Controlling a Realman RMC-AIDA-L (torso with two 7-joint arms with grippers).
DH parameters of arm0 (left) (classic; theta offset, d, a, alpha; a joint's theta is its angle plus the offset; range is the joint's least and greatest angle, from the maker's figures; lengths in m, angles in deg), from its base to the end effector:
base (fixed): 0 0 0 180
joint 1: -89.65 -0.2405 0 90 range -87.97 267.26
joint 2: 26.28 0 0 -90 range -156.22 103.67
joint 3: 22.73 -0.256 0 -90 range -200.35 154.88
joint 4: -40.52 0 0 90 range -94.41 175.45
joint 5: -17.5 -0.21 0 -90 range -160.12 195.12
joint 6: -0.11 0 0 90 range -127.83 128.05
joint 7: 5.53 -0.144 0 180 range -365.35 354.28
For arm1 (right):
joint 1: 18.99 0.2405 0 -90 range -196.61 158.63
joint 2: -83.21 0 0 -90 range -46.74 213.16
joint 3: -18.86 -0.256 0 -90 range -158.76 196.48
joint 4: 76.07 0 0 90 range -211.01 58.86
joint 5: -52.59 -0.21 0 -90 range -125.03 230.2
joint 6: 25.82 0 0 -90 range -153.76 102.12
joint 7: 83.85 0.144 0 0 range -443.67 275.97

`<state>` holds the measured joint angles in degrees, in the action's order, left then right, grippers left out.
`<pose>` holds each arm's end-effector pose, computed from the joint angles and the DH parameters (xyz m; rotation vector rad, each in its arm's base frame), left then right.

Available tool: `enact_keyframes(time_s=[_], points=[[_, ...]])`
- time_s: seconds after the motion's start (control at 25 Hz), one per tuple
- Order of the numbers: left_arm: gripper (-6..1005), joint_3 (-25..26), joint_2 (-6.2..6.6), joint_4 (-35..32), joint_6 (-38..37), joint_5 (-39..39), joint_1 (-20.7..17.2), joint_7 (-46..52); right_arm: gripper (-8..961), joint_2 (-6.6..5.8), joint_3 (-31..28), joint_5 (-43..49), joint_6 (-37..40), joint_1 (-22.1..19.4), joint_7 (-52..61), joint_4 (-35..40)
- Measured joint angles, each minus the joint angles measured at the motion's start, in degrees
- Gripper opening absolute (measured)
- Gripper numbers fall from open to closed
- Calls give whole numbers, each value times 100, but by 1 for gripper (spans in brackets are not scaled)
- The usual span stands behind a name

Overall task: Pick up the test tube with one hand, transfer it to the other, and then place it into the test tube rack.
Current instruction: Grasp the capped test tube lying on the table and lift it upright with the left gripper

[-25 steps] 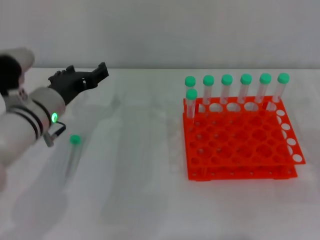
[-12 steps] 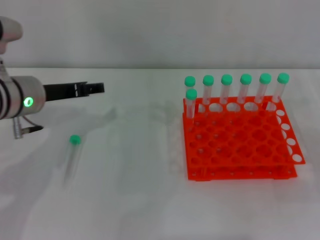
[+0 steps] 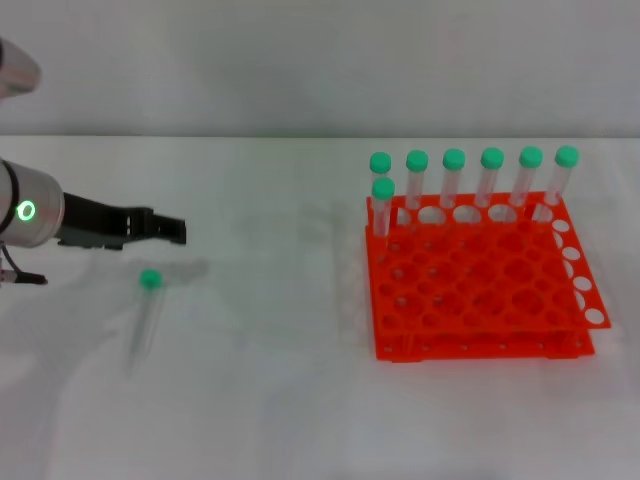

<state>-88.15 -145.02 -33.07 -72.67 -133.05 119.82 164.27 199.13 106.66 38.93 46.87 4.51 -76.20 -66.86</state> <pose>-0.2363 0.3892 0.0500 -1.9533 -1.5055 -0.0054 0.3469 0.3372 0.0640 -1.3863 0.3593 0.6828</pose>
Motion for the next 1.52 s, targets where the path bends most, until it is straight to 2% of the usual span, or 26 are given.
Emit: enact_keyframes(time_s=[0.4, 0.68, 1.0, 1.52], points=[[890, 2, 15, 312, -604, -654, 532, 55, 814, 8, 0, 22, 0, 47, 0, -8], [890, -90, -2, 501, -754, -1074, 783, 20, 813, 18, 0, 30, 0, 50, 0, 18], [889, -130, -12, 871, -872, -1092, 933, 3, 813, 28, 0, 24, 0, 60, 0, 27], [889, -129, -26, 1079, -1113, -1098, 902, 138, 813, 18, 0, 26, 2, 111, 0, 26]])
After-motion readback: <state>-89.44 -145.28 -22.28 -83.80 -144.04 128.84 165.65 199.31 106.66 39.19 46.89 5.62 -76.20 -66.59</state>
